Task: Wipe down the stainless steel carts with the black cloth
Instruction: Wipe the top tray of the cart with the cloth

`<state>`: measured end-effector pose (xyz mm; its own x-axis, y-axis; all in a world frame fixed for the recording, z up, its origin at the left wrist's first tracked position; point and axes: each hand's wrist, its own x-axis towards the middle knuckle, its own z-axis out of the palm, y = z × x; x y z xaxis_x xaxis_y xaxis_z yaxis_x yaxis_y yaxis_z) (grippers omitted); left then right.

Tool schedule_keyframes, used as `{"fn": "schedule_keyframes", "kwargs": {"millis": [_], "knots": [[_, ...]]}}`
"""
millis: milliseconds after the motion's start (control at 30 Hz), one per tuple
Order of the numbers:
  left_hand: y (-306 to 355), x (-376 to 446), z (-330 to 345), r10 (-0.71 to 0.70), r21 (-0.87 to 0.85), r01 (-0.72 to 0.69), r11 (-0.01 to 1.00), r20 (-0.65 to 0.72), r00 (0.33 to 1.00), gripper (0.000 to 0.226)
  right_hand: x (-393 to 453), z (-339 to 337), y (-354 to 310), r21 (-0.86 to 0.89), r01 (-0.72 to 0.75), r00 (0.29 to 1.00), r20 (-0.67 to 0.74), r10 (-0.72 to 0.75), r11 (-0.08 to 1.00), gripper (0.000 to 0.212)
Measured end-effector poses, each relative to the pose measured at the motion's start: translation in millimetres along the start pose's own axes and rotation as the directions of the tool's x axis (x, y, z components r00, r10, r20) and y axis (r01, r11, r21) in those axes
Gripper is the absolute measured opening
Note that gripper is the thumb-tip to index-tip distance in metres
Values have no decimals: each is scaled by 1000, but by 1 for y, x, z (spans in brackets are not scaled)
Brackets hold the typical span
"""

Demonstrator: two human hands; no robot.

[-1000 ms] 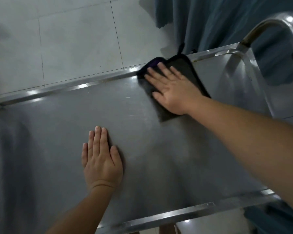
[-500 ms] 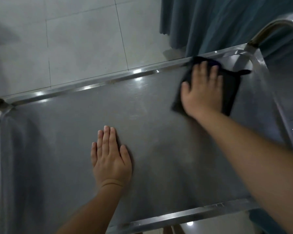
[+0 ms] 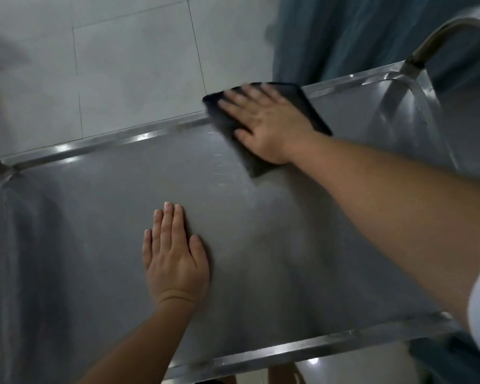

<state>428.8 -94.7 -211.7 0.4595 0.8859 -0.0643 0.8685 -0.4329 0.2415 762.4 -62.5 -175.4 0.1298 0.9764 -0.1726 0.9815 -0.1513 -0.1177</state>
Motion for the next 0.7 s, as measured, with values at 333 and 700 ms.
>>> {"fn": "schedule_keyframes", "kwargs": {"millis": [333, 700], "knots": [[2, 0, -1, -4, -17, 4, 1000, 1, 1000, 67, -101, -11, 165, 39, -423, 906, -12, 424, 905, 79], [7, -2, -12, -21, -45, 23, 999, 56, 998, 70, -213, 21, 110, 74, -591, 804, -18, 594, 803, 77]]}}
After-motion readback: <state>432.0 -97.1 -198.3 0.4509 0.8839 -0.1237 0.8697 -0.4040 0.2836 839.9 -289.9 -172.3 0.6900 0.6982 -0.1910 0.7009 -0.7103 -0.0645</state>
